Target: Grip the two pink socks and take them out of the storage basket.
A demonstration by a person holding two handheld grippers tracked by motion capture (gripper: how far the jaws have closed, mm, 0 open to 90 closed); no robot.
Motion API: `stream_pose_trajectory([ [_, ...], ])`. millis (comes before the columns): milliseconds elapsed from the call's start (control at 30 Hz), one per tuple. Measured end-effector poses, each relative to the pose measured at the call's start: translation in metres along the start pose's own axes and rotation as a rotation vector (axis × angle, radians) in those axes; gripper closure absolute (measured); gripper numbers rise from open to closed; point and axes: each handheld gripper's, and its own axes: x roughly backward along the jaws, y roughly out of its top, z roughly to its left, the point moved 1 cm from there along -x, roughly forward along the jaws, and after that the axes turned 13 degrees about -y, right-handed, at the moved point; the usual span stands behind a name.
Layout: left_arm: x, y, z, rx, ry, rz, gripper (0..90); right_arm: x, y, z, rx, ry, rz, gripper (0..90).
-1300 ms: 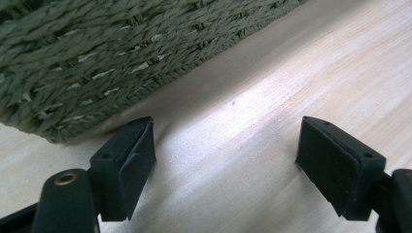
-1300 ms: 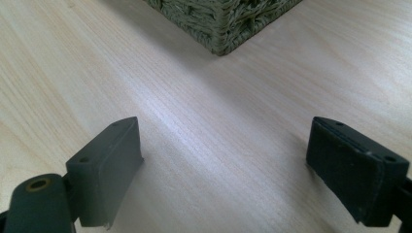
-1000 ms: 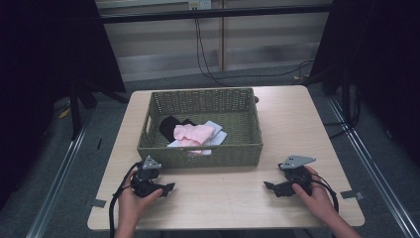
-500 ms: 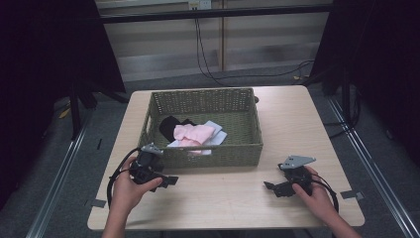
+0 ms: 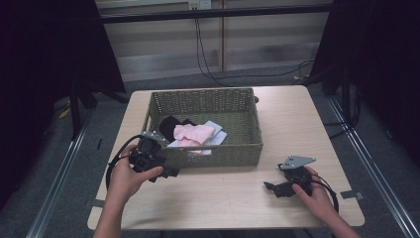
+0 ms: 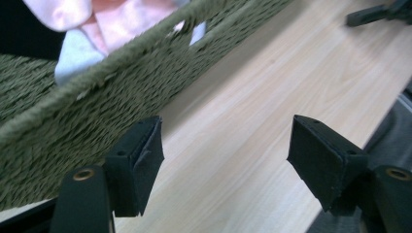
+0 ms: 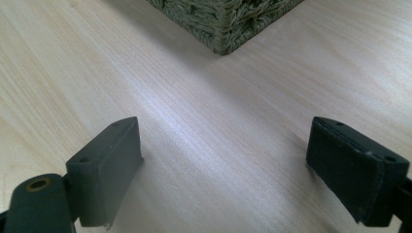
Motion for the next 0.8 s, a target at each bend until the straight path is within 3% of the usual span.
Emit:
stream_pose_trajectory([
  [367,0.014,0.020,-0.002,-0.005,-0.012,0.031,28.3,0.000,0.000,0.000,0.000,0.000,0.000,12.4],
  [800,0.023,0.050,0.000,0.010,-0.025,0.026,28.4,0.000,0.000,0.000,-0.001,-0.001,0.000,12.3],
])
